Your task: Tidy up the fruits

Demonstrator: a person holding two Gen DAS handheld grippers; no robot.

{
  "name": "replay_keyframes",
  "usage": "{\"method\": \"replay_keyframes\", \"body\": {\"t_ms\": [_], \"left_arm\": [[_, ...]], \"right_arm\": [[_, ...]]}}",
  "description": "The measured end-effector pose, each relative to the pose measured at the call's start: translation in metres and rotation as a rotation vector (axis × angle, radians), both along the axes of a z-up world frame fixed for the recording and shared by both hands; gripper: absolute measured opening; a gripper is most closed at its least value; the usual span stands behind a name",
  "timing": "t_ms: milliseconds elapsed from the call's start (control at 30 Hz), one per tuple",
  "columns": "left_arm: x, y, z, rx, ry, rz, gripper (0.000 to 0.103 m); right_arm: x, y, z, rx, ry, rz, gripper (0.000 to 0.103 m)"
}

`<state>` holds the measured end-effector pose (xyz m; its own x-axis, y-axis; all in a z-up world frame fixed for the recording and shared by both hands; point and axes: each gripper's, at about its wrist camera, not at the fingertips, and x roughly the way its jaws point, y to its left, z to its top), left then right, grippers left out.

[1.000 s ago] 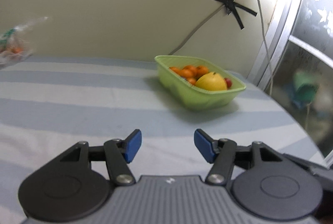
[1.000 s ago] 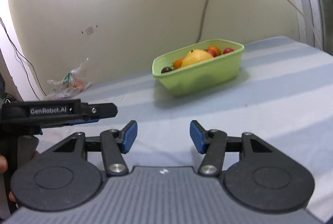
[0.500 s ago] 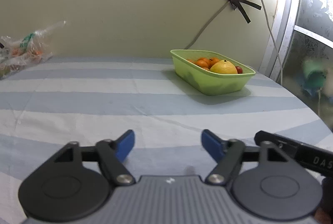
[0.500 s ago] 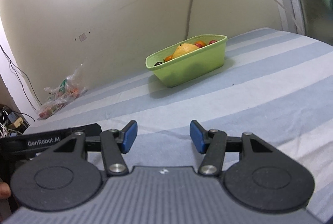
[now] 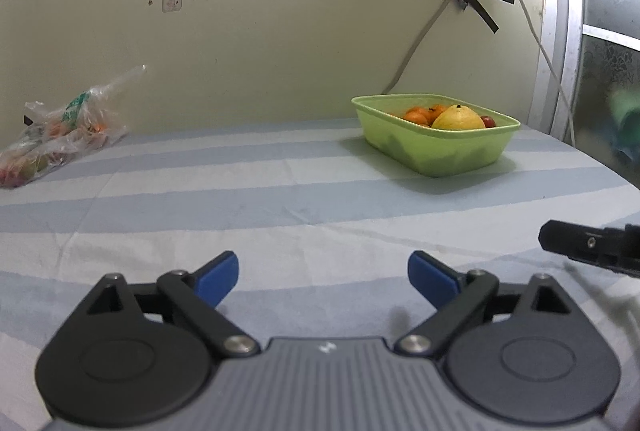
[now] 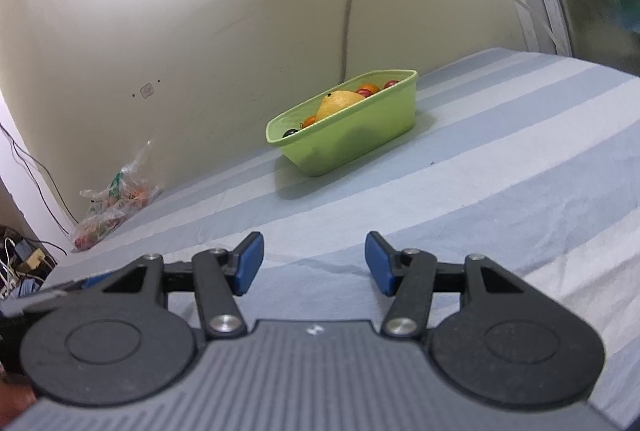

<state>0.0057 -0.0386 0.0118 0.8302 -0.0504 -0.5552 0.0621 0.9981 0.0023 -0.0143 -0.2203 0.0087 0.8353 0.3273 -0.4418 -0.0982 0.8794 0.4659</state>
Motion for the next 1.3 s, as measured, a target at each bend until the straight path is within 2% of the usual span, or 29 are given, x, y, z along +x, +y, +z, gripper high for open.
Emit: {"method": "replay_keyframes", "body": {"t_ms": [467, 900, 1300], "left_arm": [[0.001, -0.001, -0.002, 0.012, 0.005, 0.011, 0.103], [0.01, 0.005, -0.006, -0.011, 0.077, 0.048, 0.103], [0.007, 0.003, -0.006, 0.009, 0.065, 0.065, 0.103]], "right_arm": [[0.002, -0.01, -0.003, 0.061, 0.023, -0.013, 0.059], [0.003, -0.011, -0.003, 0.069, 0.033, -0.021, 0.063], [0.003, -0.012, -0.003, 0.072, 0.037, -0.02, 0.064]]}}
